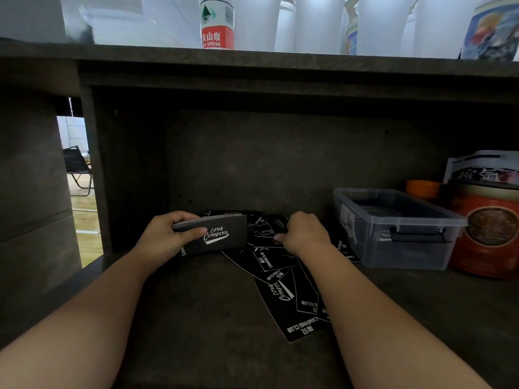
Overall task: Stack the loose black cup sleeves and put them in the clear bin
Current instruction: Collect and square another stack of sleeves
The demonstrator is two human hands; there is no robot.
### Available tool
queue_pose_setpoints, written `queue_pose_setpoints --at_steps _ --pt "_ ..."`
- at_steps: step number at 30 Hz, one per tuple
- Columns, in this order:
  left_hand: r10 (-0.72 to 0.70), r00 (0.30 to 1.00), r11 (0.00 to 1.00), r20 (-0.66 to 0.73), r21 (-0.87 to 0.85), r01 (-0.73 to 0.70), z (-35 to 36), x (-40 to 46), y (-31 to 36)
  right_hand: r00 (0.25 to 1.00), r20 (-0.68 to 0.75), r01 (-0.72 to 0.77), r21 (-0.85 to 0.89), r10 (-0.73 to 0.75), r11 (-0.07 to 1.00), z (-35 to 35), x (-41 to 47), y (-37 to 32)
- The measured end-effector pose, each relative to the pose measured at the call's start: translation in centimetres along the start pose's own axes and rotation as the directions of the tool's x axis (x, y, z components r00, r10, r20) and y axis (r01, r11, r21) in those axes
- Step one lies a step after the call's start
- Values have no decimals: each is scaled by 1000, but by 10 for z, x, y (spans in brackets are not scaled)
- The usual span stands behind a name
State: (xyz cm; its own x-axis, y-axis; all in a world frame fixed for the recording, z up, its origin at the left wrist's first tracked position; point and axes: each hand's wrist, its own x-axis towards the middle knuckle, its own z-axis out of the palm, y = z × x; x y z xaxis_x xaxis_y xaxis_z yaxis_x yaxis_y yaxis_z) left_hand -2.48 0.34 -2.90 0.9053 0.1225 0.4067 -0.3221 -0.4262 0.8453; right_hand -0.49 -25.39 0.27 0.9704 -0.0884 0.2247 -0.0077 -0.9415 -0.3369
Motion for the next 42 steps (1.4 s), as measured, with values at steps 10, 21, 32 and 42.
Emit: queue_pose_setpoints --at_steps 10,21,32,42 --pt "-3 1000 1000 -16 -23 3 1 -3 3 993 -52 103 -11 -103 995 4 0 0" --pt "-15 1000 999 -5 -28 15 0 -3 3 823 -547 165 488 152 857 -19 3 4" --pt "-10 1000 999 -15 -33 10 1 0 0 914 -271 98 870 303 483 -10 13 5" --pt "-38 999 997 -8 -68 38 0 4 -4 979 -171 99 878 114 468 2 14 -4"
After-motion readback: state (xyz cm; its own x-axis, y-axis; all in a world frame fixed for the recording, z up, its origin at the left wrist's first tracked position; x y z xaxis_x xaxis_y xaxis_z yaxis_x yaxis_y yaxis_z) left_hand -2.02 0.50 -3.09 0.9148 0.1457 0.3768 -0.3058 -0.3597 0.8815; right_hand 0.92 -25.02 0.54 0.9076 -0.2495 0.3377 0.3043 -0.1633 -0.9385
